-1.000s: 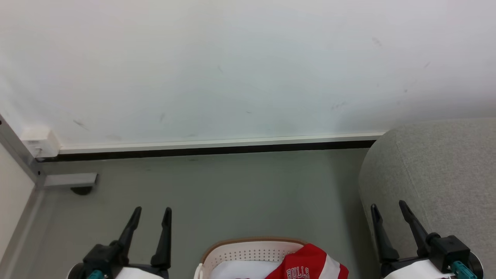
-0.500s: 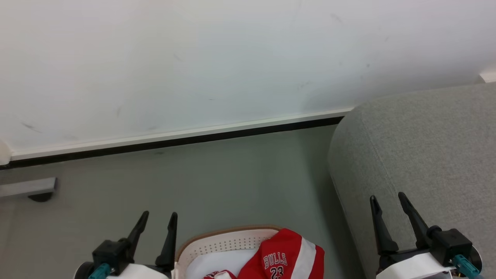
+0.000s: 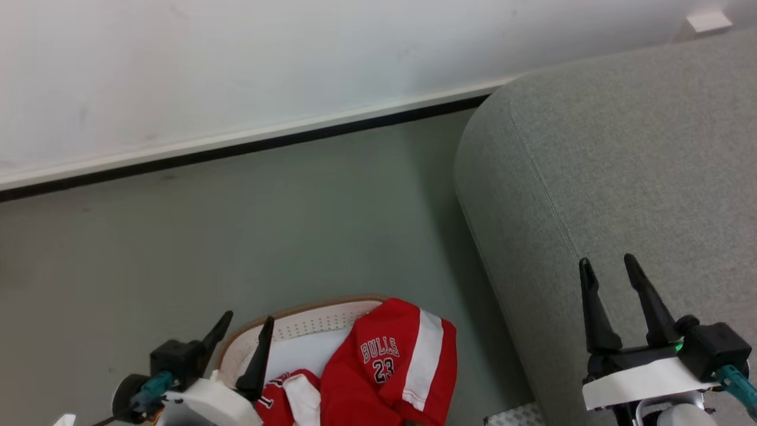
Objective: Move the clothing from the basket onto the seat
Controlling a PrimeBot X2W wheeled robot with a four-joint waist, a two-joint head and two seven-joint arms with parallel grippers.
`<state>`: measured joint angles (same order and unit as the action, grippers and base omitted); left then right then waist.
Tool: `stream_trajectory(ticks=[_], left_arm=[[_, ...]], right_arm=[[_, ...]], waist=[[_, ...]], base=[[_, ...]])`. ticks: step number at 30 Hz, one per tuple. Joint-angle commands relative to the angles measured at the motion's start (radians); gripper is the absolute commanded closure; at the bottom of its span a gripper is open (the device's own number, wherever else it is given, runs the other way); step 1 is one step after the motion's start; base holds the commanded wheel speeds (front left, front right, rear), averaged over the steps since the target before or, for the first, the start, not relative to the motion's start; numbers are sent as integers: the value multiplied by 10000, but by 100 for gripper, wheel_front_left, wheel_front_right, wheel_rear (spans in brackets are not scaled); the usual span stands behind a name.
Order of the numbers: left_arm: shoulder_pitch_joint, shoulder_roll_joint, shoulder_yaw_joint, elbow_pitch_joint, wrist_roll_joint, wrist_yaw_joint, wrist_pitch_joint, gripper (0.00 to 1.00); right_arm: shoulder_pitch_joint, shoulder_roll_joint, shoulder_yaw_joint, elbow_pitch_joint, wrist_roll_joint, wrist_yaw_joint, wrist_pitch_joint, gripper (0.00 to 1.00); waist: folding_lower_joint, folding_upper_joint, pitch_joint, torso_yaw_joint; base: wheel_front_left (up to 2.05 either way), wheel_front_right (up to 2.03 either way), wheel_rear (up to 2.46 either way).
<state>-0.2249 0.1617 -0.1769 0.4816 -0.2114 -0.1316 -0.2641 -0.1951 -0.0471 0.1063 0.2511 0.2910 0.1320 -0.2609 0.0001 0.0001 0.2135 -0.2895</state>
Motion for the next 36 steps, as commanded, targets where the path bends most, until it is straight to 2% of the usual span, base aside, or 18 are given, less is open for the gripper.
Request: stream_trajectory(ticks=[1, 8, 21, 29, 36], left_arm=[[-324, 279, -214, 385, -174, 6, -4, 0], [-1357, 861, -1278, 1910, -527, 6, 463, 0], [-3627, 1987, -4920, 4509, -1416, 7, 3084, 0], [-4422, 2409, -6696, 5333, -1807, 7, 3651, 0], [-5033, 2694, -7798, 5889, -2064, 6, 4055, 0]], right_arm=[[-199, -11, -29, -245, 175, -23, -19, 0], [-482, -11, -75, -768, 545, -23, -19, 0], [-1120, -13, 30, -1503, 1248, -23, -21, 0], [-1271, -13, 116, -1910, 1717, -23, -21, 0], [-1293, -11, 358, -2035, 1928, -23, -19, 0]], waist=[[-1, -1, 784, -457], [-1, -1, 1802, -770], [-1, -1, 3866, -1289], [-1, -1, 4652, -1691], [-1, -1, 5198, -2004]], base=[[0, 0, 0], [0, 0, 0], [0, 0, 0], [0, 0, 0], [0, 0, 0]])
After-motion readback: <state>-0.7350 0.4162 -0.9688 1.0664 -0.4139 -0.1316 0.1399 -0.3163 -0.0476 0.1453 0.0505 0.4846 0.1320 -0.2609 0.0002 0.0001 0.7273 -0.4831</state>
